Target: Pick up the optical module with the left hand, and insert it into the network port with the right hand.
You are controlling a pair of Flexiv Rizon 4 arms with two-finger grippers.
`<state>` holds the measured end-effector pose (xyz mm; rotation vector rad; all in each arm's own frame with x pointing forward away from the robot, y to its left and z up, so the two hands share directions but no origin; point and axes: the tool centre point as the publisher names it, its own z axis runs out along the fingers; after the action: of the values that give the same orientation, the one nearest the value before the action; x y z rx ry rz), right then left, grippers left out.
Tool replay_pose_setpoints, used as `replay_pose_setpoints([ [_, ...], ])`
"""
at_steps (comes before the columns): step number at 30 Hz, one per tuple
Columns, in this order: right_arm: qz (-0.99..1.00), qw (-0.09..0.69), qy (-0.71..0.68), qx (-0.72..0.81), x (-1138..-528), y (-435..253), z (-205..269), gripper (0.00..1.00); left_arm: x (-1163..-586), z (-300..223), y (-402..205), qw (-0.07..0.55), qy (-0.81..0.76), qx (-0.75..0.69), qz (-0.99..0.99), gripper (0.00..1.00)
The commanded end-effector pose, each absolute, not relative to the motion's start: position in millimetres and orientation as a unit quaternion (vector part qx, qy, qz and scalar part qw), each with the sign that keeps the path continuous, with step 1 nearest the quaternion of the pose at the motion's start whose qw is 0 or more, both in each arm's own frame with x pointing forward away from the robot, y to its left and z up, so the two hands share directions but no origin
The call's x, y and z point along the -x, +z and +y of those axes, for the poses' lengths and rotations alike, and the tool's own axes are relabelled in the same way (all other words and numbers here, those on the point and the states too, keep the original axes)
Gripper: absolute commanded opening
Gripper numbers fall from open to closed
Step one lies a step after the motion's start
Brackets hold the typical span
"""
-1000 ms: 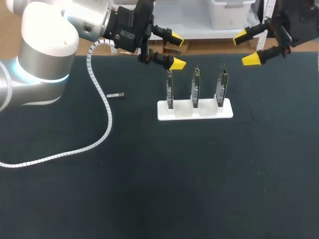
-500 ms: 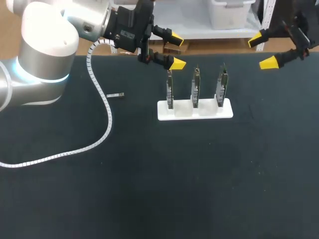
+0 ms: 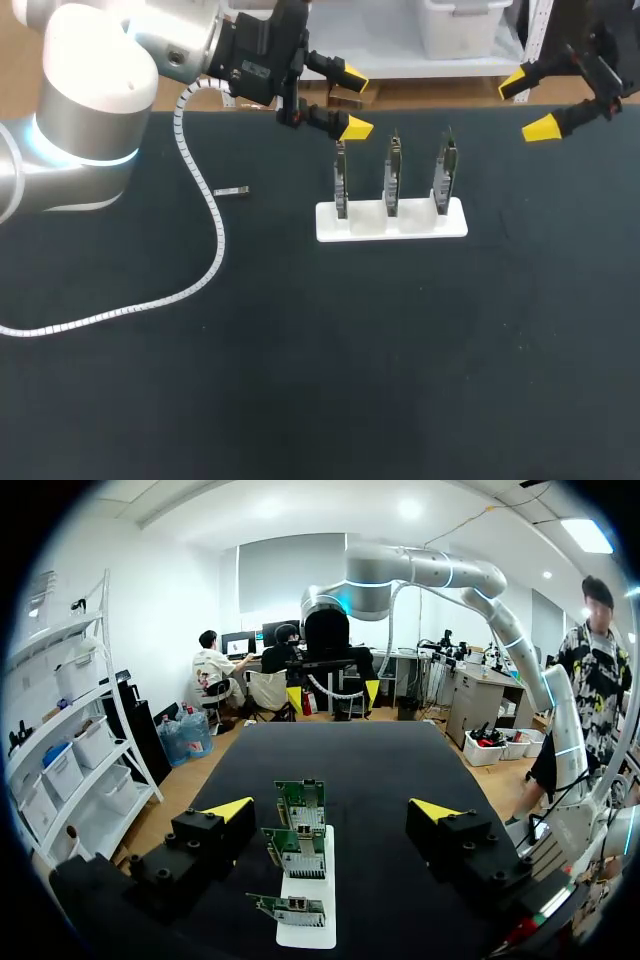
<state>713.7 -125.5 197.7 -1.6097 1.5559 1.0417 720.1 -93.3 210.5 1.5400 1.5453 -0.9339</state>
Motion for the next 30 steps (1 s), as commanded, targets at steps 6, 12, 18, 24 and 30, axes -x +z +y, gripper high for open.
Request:
replay_pose_setpoints([
  [6, 0.595, 0.33, 0.398, 0.616, -714, 198, -125, 1.0, -715, -71, 232, 0.385, -0.297, -0.627, 0.609, 1.0],
  [12, 0.595, 0.33, 0.398, 0.616, -714, 198, -125, 1.0, -698, -31, 226, 0.349, -0.265, -0.615, 0.655, 1.0],
  [18, 0.595, 0.33, 0.398, 0.616, -714, 198, -125, 1.0, -681, 8, 216, 0.298, -0.231, -0.598, 0.707, 1.0],
  [24, 0.595, 0.33, 0.398, 0.616, -714, 198, -125, 1.0, -677, 34, 202, 0.258, -0.216, -0.588, 0.736, 1.0],
  [30, 0.595, 0.33, 0.398, 0.616, -714, 198, -125, 1.0, -678, 56, 178, 0.227, -0.217, -0.568, 0.76, 1.0],
])
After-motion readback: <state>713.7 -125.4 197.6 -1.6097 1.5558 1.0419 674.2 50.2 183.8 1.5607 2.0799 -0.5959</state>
